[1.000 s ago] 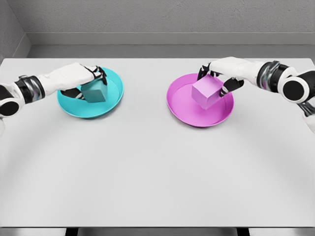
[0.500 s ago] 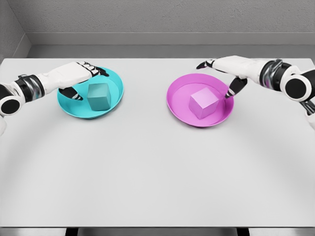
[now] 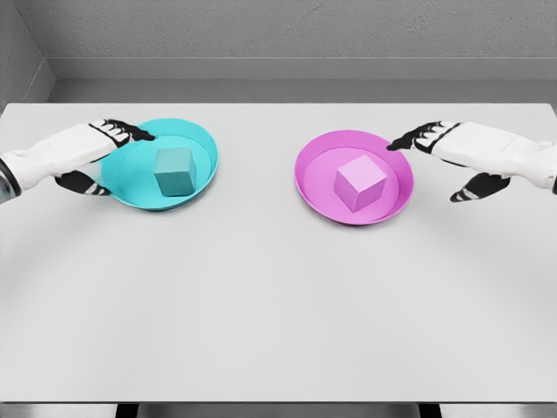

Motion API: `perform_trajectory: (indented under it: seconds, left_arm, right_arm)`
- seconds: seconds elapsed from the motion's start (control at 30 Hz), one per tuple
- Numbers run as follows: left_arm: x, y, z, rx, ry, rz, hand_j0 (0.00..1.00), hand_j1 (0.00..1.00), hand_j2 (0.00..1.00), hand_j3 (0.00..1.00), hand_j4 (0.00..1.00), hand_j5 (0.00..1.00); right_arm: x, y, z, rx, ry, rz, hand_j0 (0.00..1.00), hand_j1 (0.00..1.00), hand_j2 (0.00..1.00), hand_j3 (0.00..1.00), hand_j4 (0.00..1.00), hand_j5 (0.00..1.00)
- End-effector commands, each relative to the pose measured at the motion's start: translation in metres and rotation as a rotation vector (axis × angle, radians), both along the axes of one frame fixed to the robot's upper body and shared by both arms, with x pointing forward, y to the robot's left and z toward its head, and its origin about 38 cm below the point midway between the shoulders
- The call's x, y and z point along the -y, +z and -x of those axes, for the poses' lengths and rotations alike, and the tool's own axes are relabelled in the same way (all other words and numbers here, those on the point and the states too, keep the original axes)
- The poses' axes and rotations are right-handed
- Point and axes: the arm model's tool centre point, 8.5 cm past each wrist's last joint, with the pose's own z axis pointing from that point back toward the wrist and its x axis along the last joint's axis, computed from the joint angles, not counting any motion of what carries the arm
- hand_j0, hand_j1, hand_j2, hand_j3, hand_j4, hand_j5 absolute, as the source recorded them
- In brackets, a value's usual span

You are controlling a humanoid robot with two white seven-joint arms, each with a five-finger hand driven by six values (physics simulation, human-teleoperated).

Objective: Place the blocks in the corresponding plates according to their colors

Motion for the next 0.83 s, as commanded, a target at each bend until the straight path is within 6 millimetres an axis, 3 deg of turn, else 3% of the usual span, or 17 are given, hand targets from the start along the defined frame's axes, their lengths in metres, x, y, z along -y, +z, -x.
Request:
perform_trajectory:
  seconds: [0.0,0.23,0.5,0.8]
  left_arm:
    - [-0.021,0.043,0.002,0.083,0.035,0.064,1.00,1.00,1.00,1.00,1.00,1.00]
    - [-0.040,0.039,0.029,0.087,0.066,0.083,1.00,1.00,1.00,1.00,1.00,1.00]
    - [-0.024,0.041,0.036,0.097,0.018,0.083,1.00,1.00,1.00,1.00,1.00,1.00]
    - [-0.024,0.038,0.037,0.090,0.019,0.082,1.00,1.00,1.00,1.00,1.00,1.00]
  right_arm:
    - [-0.002,0.012,0.006,0.047,0.056,0.000,1.00,1.00,1.00,1.00,1.00,1.00]
    - [-0.004,-0.003,0.015,0.026,0.107,0.001,1.00,1.00,1.00,1.00,1.00,1.00]
    - [-0.003,-0.004,0.014,0.023,0.104,0.001,1.00,1.00,1.00,1.00,1.00,1.00]
    - [-0.005,-0.003,0.014,0.025,0.104,-0.002,1.00,1.00,1.00,1.00,1.00,1.00]
